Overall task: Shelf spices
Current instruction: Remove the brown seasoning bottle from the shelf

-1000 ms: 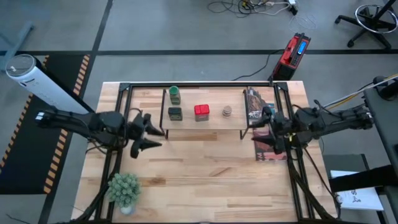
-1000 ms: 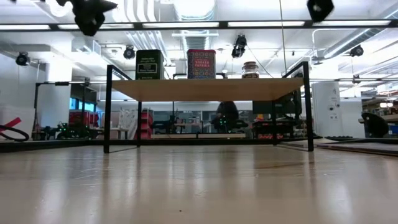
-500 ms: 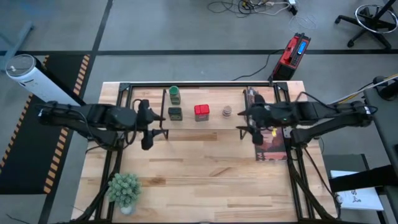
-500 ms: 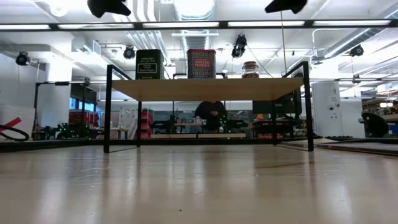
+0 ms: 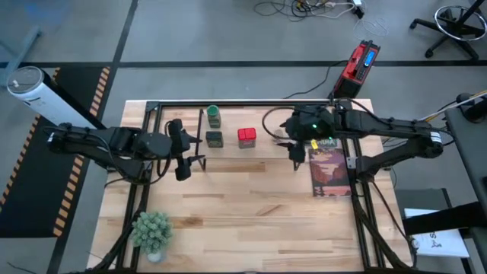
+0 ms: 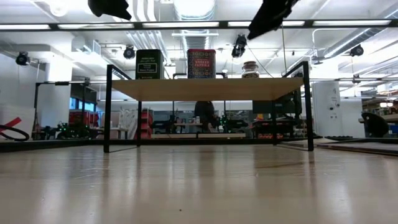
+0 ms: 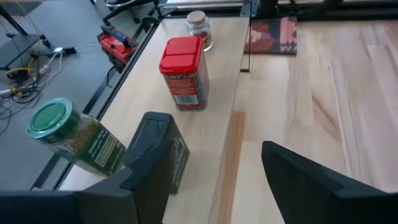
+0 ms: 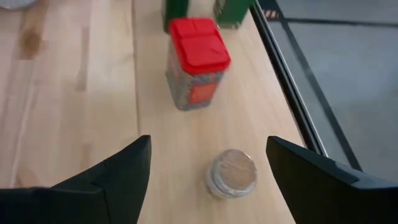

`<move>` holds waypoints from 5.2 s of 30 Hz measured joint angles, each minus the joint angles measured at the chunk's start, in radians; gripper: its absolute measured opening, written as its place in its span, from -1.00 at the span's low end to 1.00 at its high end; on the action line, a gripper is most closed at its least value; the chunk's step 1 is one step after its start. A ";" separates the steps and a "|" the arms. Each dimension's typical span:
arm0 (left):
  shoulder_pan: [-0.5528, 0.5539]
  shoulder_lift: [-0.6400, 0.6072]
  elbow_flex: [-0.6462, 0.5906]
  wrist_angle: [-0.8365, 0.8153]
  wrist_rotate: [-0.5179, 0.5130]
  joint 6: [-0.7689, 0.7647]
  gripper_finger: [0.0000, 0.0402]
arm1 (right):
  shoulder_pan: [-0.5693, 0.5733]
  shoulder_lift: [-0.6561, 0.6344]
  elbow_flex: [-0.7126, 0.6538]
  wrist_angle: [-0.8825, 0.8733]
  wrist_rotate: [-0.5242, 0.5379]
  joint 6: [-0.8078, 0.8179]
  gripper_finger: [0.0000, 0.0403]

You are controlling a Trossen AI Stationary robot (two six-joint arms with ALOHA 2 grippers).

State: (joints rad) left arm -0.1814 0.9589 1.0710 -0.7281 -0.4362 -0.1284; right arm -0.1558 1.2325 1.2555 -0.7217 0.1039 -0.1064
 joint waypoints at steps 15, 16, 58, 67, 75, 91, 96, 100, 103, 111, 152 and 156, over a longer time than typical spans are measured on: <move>0.000 -0.039 0.000 -0.007 0.000 -0.003 0.13 | -0.125 0.112 -0.023 -0.007 -0.061 -0.115 0.52; 0.000 -0.039 0.000 -0.013 0.000 -0.003 0.13 | -0.131 0.121 -0.025 -0.005 -0.070 -0.115 0.53; 0.000 -0.039 -0.002 -0.085 0.003 -0.069 0.07 | -0.139 0.201 -0.032 -0.010 -0.079 -0.101 -0.23; 0.000 -0.039 -0.002 -0.072 0.003 -0.069 0.11 | -0.138 0.185 -0.012 -0.106 -0.082 -0.103 -0.19; 0.000 -0.037 -0.002 -0.072 0.003 -0.069 0.12 | -0.133 0.183 0.009 -0.122 -0.086 -0.104 -0.23; -0.001 -0.028 -0.002 -0.073 0.030 -0.086 0.14 | -0.040 0.181 0.035 -0.137 -0.087 -0.094 -0.22; -0.001 -0.029 -0.002 -0.073 0.035 -0.084 0.13 | 0.013 0.181 0.061 -0.141 -0.089 -0.076 -0.23; -0.001 -0.027 -0.002 -0.073 0.035 -0.087 0.12 | 0.048 0.181 0.069 -0.142 -0.087 -0.067 -0.22; -0.001 -0.027 -0.002 -0.073 0.036 -0.092 0.13 | 0.066 0.181 0.069 -0.143 -0.086 -0.049 -0.22; -0.004 -0.016 -0.002 -0.072 0.126 -0.126 0.12 | 0.143 0.181 0.069 -0.143 -0.086 0.015 -0.23; -0.422 0.226 -0.002 0.183 -0.248 -0.309 0.07 | 0.761 0.294 -0.281 0.375 0.007 0.626 -0.22; -0.421 0.256 -0.002 0.202 -0.273 -0.309 0.08 | 0.770 0.404 -0.248 0.393 -0.028 0.579 -0.21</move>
State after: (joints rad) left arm -0.6025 1.2148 1.0691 -0.5258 -0.7094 -0.4372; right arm 0.6139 1.6360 1.0079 -0.3283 0.0760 0.4723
